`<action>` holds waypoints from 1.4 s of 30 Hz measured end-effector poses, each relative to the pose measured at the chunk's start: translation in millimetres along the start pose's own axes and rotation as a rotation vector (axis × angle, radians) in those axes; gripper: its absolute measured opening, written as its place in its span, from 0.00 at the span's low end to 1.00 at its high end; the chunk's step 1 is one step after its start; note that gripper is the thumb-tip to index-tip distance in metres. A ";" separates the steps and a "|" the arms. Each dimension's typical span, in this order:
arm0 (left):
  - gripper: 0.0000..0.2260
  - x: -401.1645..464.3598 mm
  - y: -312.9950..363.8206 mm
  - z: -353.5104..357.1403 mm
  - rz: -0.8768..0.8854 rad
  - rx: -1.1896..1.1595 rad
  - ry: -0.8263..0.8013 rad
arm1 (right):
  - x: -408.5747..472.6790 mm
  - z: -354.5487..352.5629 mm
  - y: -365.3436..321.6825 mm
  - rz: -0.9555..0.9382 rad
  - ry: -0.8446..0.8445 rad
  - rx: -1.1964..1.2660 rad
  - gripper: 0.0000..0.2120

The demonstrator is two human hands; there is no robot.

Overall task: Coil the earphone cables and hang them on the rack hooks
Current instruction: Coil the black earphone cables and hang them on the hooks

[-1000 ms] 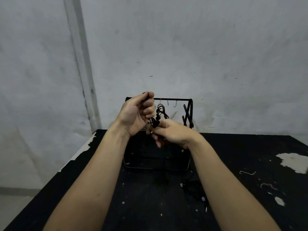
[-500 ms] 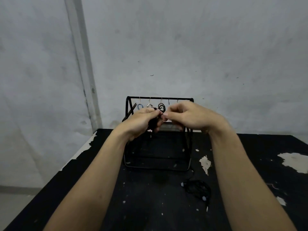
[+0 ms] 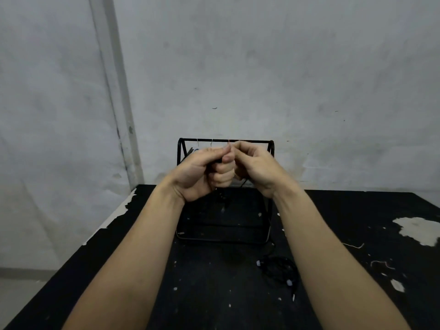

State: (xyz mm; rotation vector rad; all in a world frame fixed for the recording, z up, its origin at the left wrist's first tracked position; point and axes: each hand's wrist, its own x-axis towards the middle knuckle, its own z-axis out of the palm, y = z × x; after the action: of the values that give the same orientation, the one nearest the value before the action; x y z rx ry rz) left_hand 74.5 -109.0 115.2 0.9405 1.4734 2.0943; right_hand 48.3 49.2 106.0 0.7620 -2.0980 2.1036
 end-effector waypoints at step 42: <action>0.19 -3.4 -8.3 -12.8 -0.279 0.161 0.103 | -13.6 -11.4 -11.5 -0.031 -0.232 -0.157 0.07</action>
State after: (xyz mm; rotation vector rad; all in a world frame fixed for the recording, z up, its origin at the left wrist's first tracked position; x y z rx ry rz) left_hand 67.2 -116.7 103.8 0.6449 1.7368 1.8681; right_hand 61.4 64.8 111.9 1.0538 -2.3141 1.8867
